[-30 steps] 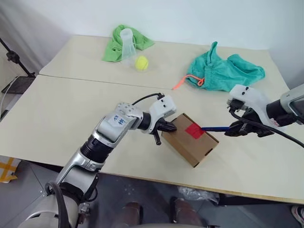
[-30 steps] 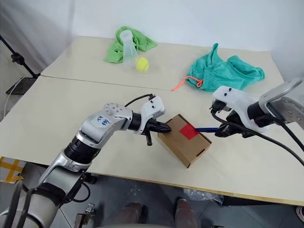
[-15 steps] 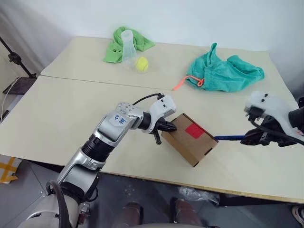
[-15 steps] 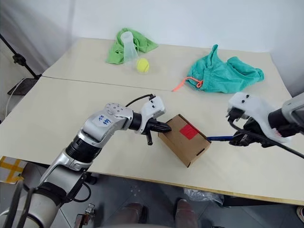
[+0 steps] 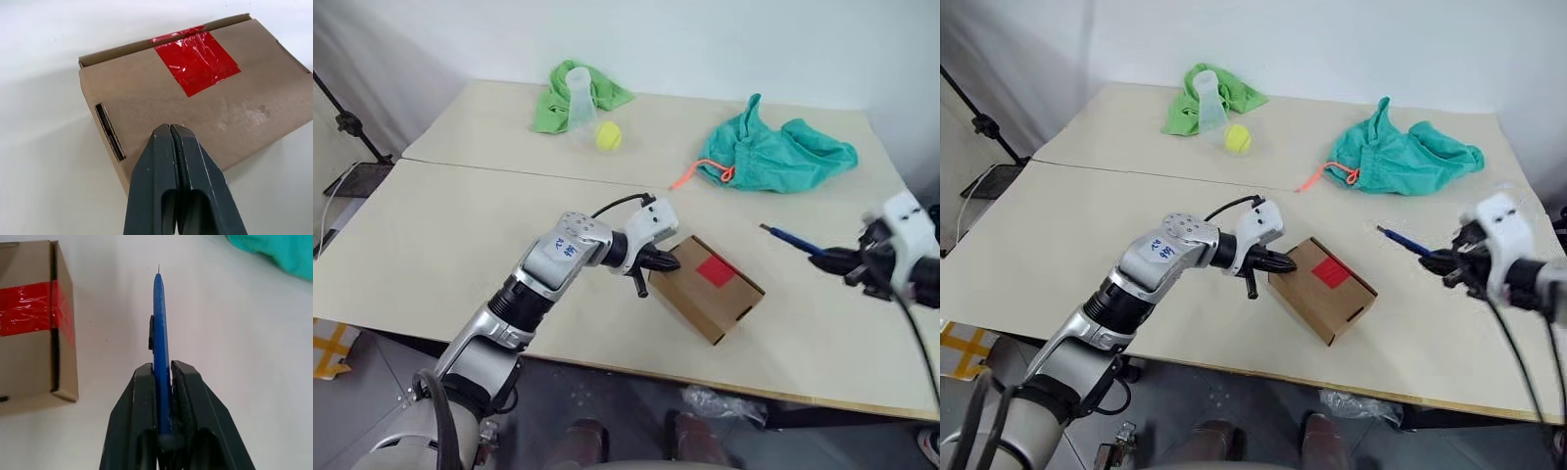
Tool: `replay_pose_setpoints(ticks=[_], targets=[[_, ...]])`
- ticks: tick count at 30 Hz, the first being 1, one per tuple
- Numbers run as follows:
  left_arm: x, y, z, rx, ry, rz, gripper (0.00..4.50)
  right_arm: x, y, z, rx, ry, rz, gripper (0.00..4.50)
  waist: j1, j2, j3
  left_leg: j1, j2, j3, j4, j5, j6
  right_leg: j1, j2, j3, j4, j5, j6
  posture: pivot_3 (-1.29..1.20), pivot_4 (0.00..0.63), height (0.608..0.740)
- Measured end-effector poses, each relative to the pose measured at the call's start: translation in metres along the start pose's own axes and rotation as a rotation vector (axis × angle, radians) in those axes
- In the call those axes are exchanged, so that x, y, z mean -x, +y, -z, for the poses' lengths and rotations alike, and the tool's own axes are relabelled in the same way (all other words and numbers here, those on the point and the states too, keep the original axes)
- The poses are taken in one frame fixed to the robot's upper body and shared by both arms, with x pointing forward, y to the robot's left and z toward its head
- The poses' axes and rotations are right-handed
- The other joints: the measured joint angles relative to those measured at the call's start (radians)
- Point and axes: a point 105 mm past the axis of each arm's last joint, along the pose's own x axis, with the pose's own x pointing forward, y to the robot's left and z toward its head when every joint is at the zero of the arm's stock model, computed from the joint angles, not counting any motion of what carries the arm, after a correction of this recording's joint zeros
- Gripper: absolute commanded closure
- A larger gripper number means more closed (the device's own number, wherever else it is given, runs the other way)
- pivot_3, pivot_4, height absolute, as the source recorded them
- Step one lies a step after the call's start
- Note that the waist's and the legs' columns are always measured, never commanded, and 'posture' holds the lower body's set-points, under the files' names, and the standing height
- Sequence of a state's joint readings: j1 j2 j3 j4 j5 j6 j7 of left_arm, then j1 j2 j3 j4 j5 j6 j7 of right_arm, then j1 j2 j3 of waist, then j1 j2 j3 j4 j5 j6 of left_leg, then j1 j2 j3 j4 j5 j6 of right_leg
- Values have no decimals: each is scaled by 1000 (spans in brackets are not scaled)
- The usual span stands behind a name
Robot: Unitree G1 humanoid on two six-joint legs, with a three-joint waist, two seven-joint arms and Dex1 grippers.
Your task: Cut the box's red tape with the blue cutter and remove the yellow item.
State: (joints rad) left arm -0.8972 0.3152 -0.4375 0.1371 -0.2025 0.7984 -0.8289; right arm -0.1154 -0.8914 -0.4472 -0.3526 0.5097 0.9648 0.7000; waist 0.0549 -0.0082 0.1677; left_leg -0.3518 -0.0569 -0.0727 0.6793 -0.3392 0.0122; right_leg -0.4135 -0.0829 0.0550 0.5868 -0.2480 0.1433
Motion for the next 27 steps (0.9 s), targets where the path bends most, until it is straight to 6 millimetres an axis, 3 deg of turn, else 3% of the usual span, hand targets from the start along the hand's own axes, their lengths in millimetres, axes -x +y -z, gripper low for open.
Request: replay_pose_setpoints(ticks=[6, 12, 16, 19, 23, 27], targets=[[4, 4, 0, 45, -80, -25, 4464, -6, -5, 59, -92, 6, 89, 4312, -12, 2, 1, 0, 0, 0, 0, 0, 0, -1, 1, 1, 1, 0, 1, 0, 150, 740], [18, 9, 3, 111, -113, -28, 4500, -4, -3, 75, -115, -4, 101, 2386, -36, 5, 4, -1, 1, 1, -2, 1, 0, -3, 2, 2, 2, 0, 0, 0, 150, 740], [39, 4, 4, 121, -130, 23, 4500, 3, -8, 65, -69, -45, 121, 1070, -49, 5, 5, -2, 1, 1, -6, 1, -2, -7, 2, 2, 2, -1, -1, 0, 150, 740], [59, 3, 5, 133, -137, 51, 4500, 8, -15, 47, 26, -59, 128, 9, -56, 5, 5, -4, 1, 3, -10, 4, -5, -12, 2, 4, 4, -1, -2, 0, 150, 740], [81, 4, 7, 168, -149, 77, 4500, 7, -20, 13, 133, -114, 127, 9, -56, 4, 6, -4, 2, 2, -14, 7, -9, -14, 3, 3, 4, -2, -3, 0, 150, 740], [99, -9, 20, 208, -94, 136, 4500, -18, -15, -17, 175, -154, 75, 1300, -69, 2, 7, -4, 3, 3, -15, 8, -11, -15, 3, 4, 4, -2, -4, 0, 150, 740]])
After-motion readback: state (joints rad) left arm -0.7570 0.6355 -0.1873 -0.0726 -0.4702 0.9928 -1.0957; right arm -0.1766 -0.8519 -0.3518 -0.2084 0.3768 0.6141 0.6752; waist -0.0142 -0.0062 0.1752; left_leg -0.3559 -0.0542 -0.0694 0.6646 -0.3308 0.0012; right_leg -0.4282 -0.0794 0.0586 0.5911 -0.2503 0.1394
